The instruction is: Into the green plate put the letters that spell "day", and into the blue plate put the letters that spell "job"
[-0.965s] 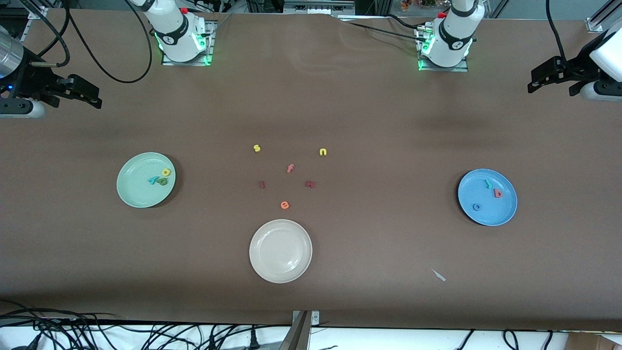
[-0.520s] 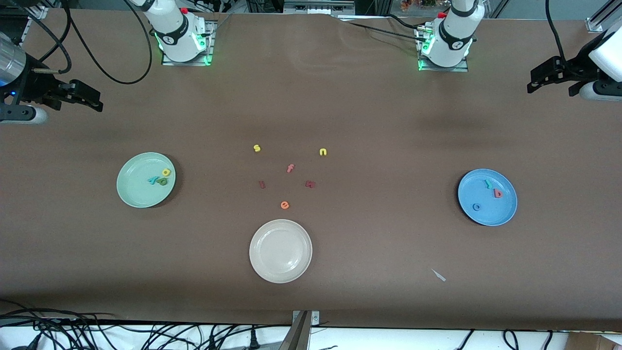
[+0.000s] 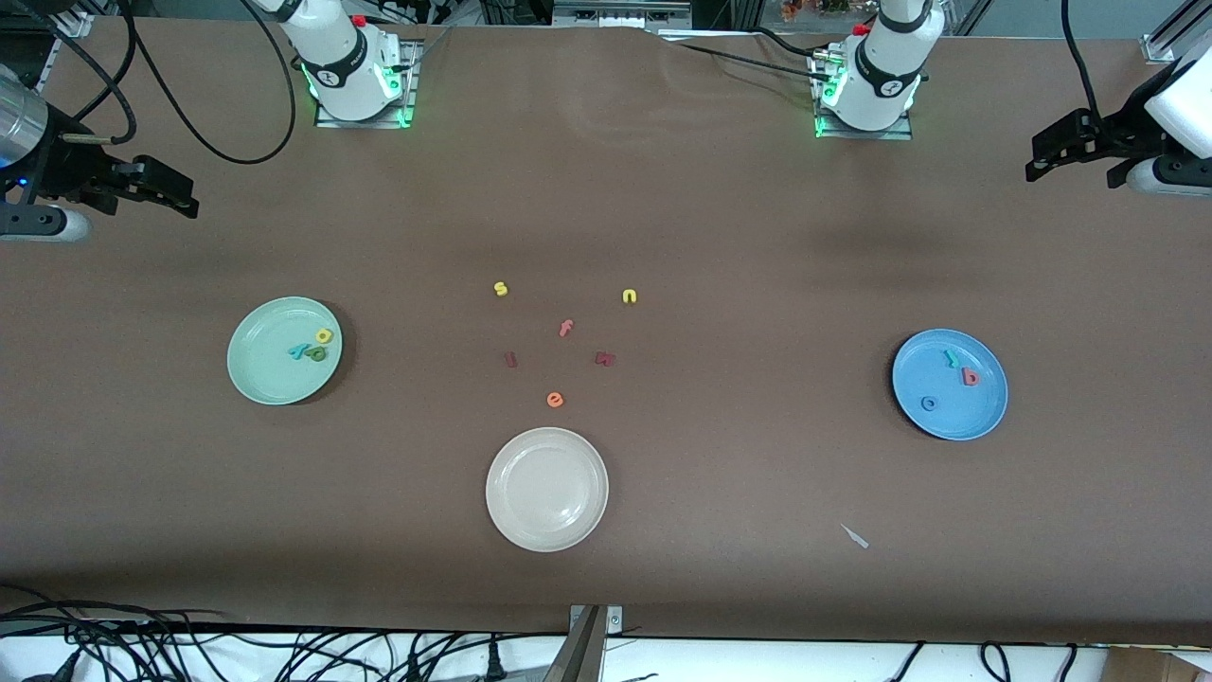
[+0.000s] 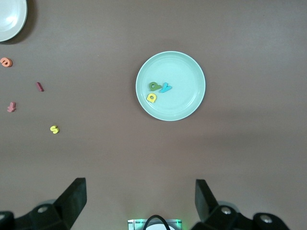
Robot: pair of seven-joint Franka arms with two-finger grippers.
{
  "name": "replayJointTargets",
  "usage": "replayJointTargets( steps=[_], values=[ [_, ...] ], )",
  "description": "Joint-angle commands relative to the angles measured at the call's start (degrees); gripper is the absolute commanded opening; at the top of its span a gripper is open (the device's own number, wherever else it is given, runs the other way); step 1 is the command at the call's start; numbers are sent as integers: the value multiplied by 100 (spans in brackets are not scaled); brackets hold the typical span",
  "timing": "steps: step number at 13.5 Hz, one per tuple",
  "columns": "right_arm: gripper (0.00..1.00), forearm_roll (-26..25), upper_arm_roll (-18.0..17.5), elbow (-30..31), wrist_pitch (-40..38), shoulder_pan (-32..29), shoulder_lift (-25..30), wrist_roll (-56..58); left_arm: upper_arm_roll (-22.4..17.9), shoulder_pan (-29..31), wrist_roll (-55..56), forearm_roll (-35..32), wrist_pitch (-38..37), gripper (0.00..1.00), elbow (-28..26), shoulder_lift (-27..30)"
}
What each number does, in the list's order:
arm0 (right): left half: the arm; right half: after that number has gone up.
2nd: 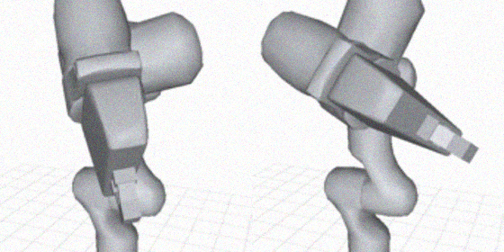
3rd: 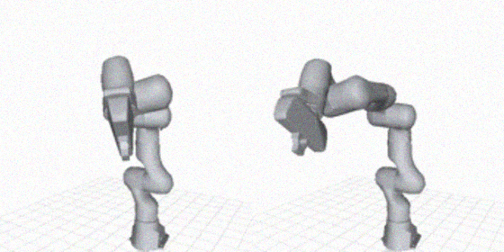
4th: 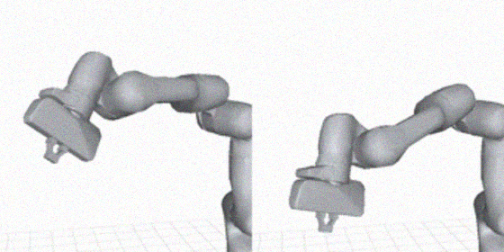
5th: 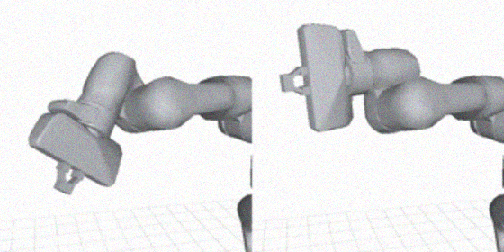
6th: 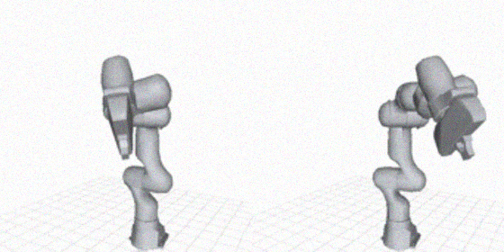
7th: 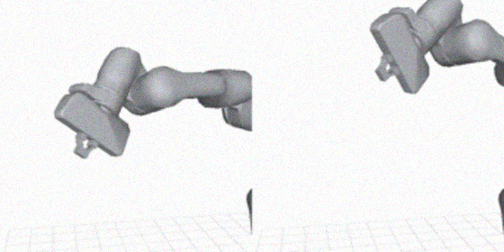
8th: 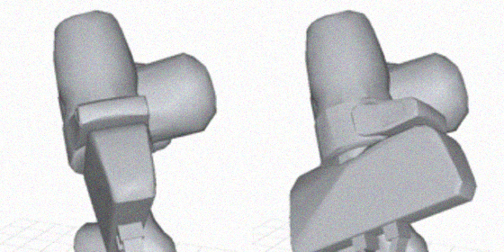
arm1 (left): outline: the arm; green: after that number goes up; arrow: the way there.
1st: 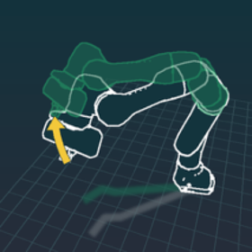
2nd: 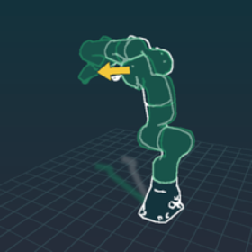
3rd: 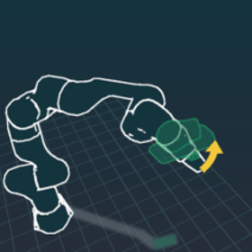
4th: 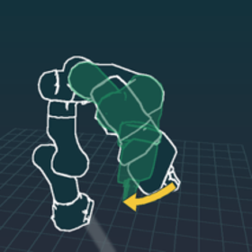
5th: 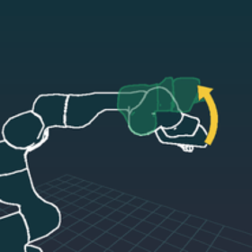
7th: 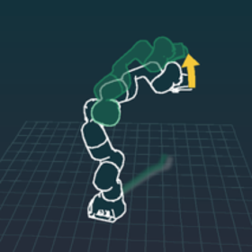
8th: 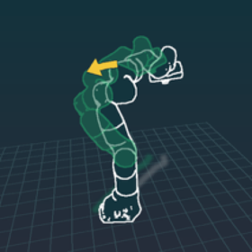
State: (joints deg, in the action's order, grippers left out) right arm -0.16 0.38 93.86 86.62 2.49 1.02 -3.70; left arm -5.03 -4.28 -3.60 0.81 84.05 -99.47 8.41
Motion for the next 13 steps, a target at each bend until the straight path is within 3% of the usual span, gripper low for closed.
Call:
replayJointTargets(
  steps=[1, 13],
  values=[
    [100, 95, -3, 18, -13, -20, 30, -26, 20, -3, -9, -186, -109, 100, 243, -50],
    [100, 95, -3, 27, -13, -20, 30, -26, 11, -47, 0, -415, -108, 100, 367, -129]
  ],
)
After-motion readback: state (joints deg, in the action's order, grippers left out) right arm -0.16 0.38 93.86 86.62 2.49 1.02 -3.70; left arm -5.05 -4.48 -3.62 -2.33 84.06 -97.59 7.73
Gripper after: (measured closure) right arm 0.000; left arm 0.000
